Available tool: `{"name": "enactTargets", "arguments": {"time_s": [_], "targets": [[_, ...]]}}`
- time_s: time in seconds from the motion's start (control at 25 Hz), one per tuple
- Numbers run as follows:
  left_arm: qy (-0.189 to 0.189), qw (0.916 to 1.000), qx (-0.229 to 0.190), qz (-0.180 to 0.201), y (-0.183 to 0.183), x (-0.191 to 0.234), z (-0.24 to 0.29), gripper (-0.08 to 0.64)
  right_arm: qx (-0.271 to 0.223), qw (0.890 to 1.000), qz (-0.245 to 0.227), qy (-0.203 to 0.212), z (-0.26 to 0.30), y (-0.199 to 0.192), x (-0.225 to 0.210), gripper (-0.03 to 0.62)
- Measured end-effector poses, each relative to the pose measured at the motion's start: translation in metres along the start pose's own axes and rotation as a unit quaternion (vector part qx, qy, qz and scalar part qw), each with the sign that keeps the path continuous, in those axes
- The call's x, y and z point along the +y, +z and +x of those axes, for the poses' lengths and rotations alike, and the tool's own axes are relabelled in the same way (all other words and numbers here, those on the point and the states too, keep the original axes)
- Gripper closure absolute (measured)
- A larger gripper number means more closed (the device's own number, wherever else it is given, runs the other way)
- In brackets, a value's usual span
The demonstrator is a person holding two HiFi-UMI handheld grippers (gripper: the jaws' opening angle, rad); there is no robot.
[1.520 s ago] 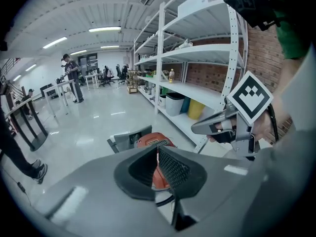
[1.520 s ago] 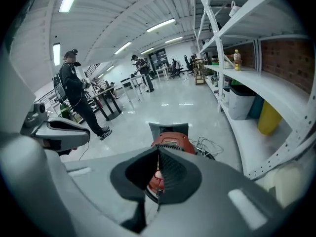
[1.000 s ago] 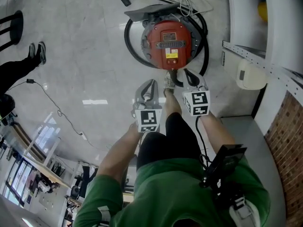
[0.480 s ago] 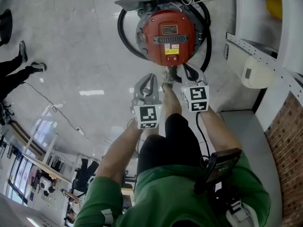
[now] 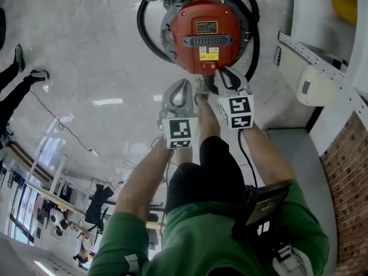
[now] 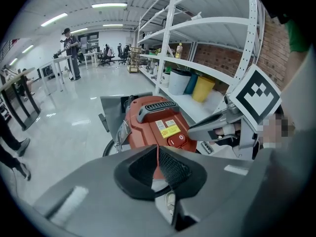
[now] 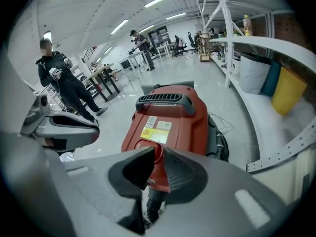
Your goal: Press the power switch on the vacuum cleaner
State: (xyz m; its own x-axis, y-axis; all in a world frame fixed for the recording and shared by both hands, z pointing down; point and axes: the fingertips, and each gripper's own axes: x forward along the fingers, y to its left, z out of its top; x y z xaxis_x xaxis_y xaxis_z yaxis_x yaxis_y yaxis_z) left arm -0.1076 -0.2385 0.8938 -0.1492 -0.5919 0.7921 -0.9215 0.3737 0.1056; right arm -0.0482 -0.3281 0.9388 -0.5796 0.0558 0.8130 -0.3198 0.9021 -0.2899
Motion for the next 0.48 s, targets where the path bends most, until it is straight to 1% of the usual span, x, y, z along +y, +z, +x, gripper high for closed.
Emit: {"name": "enactTargets", "arguments": {"time_s": [0.16,0.48], "targets": [[-0.007,1.0000,0.006,0.003,-0.003,-0.003,0.011,0.552,0.007,1.000,-0.001,0.000,0.006,-0.003,0.000,0.545],[-0.012,0.9998,0.012,-0.001,-0.011,-0.004,0.028,0.552,0.001,1.000,-0.003,0.004,0.009,-0.002,0.000,0.545]]}}
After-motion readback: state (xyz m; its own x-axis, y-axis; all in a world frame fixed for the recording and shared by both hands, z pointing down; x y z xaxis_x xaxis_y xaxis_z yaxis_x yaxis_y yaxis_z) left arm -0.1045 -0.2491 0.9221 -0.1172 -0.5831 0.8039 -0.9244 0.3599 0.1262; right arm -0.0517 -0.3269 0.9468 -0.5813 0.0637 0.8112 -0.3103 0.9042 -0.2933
